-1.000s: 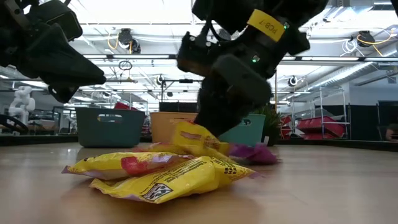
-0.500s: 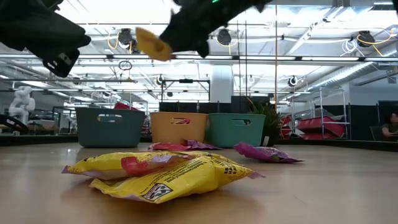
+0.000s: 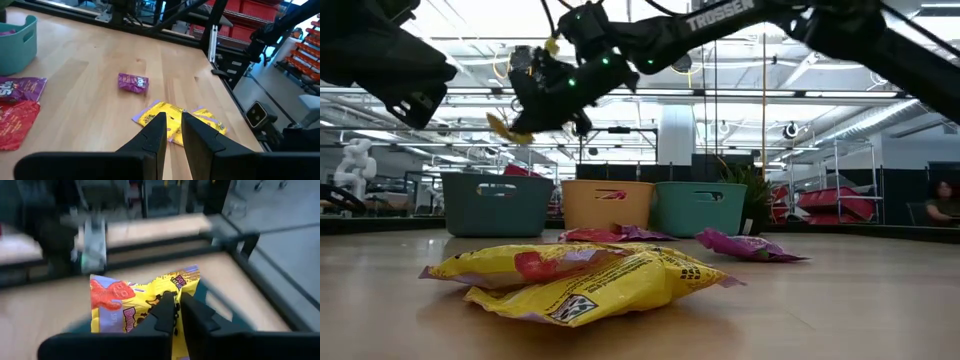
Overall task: Sort candy
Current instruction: Put the yellow candy into the blue bin
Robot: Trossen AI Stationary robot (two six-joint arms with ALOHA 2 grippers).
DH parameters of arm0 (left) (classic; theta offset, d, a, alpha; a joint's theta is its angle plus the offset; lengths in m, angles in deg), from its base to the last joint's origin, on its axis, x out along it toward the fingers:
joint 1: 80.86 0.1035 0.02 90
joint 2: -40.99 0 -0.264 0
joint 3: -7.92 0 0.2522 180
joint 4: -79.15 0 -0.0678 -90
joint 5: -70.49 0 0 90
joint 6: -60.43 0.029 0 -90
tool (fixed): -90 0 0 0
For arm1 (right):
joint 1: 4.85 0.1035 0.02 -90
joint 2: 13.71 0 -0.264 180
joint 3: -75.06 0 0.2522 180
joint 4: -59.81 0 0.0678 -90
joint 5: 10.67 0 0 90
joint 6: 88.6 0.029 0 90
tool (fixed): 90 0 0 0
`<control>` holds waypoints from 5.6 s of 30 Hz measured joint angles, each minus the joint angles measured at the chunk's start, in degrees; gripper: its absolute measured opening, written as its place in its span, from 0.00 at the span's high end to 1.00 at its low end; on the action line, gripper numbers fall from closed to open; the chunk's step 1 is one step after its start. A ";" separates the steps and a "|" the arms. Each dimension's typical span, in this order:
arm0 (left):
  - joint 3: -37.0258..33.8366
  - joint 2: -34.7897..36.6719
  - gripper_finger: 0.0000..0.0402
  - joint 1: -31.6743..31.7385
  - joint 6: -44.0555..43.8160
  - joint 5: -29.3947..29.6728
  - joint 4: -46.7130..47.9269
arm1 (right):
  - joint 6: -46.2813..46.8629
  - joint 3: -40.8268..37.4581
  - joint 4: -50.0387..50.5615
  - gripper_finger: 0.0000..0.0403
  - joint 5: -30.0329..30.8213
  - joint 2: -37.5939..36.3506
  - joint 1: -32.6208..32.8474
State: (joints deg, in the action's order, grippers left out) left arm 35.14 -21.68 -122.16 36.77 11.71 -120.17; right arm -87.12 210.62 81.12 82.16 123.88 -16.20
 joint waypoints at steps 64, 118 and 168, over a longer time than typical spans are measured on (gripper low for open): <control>14.84 -1.05 0.69 1.76 6.01 3.64 23.30 | 27.96 -105.90 -38.48 0.68 16.84 -75.80 25.01; 50.13 -58.74 0.59 16.89 10.41 -21.06 26.26 | 29.08 -105.83 -23.18 0.68 16.37 -73.69 26.57; 16.63 12.29 0.64 55.13 -1.94 -5.76 51.89 | 21.61 -105.79 -24.02 0.68 16.87 -73.69 25.21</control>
State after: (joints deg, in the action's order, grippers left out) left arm 51.77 -9.39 -67.03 34.83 5.95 -68.28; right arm -65.51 104.83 57.10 99.03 50.19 9.01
